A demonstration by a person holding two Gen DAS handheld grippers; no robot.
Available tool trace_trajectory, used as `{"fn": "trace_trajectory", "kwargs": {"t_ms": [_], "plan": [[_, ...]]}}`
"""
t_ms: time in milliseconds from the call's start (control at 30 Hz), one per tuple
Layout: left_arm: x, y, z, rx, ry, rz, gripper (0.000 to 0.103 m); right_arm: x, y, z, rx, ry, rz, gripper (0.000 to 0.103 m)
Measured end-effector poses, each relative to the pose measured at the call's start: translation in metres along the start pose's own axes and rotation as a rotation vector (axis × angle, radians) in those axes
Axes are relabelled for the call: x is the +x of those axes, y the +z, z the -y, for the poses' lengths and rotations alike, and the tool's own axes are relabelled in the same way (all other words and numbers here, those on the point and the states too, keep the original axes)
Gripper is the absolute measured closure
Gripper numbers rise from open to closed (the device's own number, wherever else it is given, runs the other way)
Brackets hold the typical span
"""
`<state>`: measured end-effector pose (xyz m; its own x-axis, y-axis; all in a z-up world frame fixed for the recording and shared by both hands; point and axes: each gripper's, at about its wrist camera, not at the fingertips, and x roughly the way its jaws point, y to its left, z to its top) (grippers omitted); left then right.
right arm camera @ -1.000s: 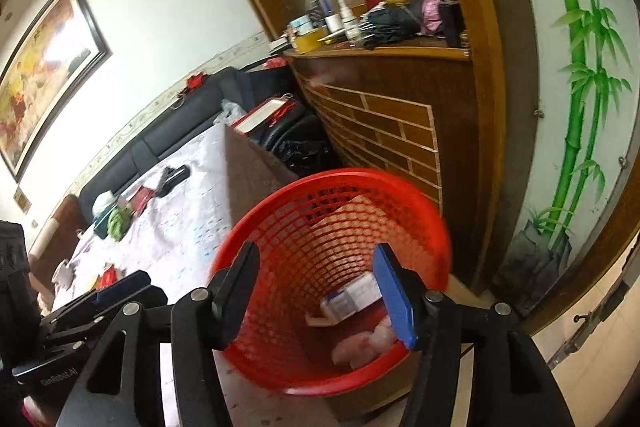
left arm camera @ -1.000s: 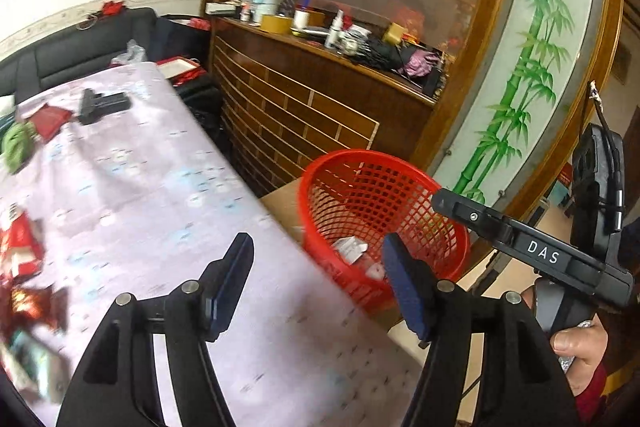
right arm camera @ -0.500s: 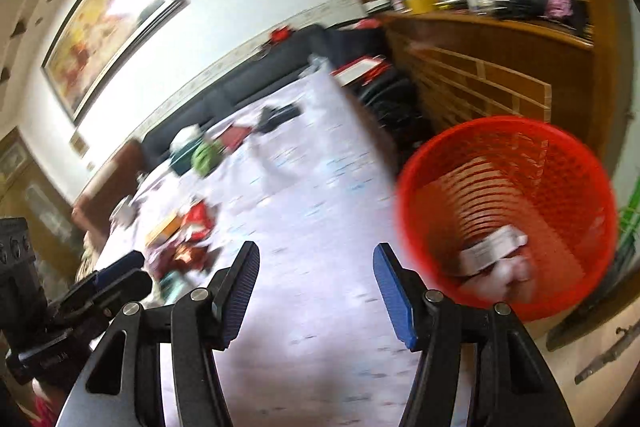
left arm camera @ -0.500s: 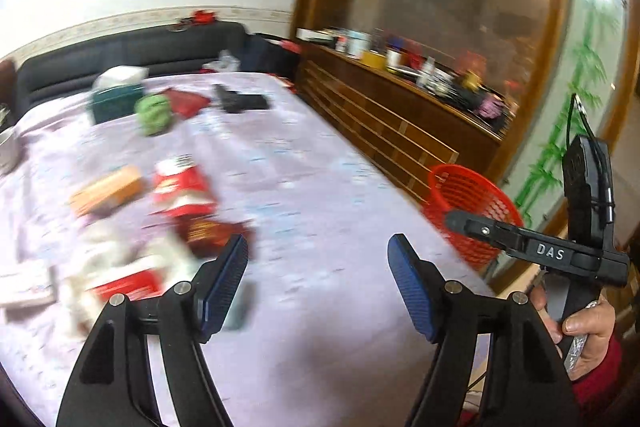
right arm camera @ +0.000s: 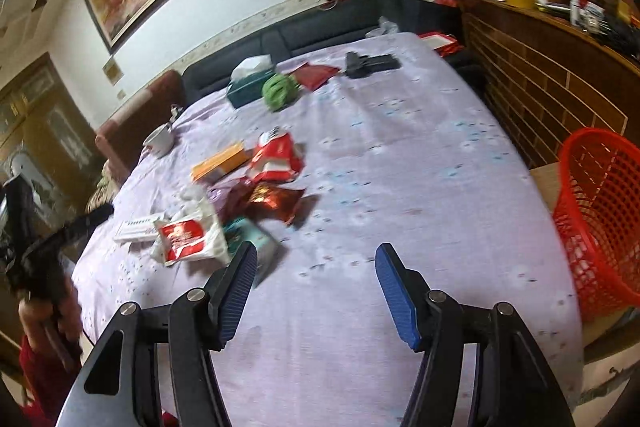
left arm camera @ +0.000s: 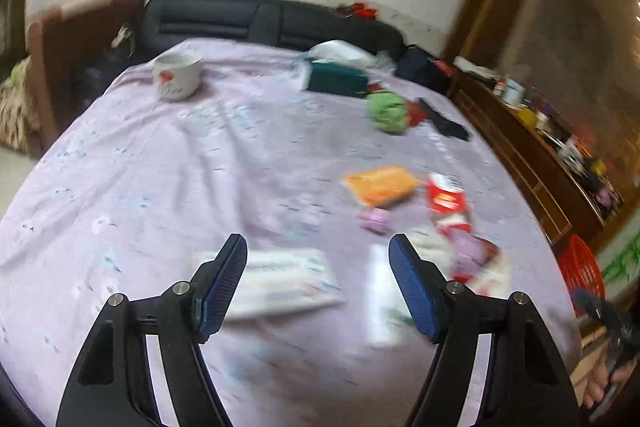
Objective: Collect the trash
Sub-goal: 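Move both open tools back over the bed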
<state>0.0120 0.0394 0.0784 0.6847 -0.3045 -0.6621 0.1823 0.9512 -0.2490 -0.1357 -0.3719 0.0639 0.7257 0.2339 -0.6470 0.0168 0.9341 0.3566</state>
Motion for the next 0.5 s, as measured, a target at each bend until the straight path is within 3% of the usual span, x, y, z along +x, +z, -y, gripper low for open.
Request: {"fn": "trace_trajectory", "kwargs": {"t_ms": [233, 300, 433, 500], "plan": [[0.057, 0.008, -0.046, -0.078, -0.045, -0.196, 0.031, 0.010, -0.007, -0.029, -0.052, 0.012, -0.036, 0.037], [0.054, -0.002, -0.042, -0.064, -0.082, -0.215, 0.031, 0.011, -0.008, -0.032, -0.061, 0.008, -0.039, 0.037], [0.032, -0.027, -0.020, -0.012, -0.229, -0.243, 0.031, 0.011, -0.010, -0.033, -0.066, 0.003, -0.048, 0.037], [0.021, -0.044, -0.004, 0.049, -0.245, -0.255, 0.030, 0.012, -0.010, -0.033, -0.065, 0.002, -0.054, 0.037]]}}
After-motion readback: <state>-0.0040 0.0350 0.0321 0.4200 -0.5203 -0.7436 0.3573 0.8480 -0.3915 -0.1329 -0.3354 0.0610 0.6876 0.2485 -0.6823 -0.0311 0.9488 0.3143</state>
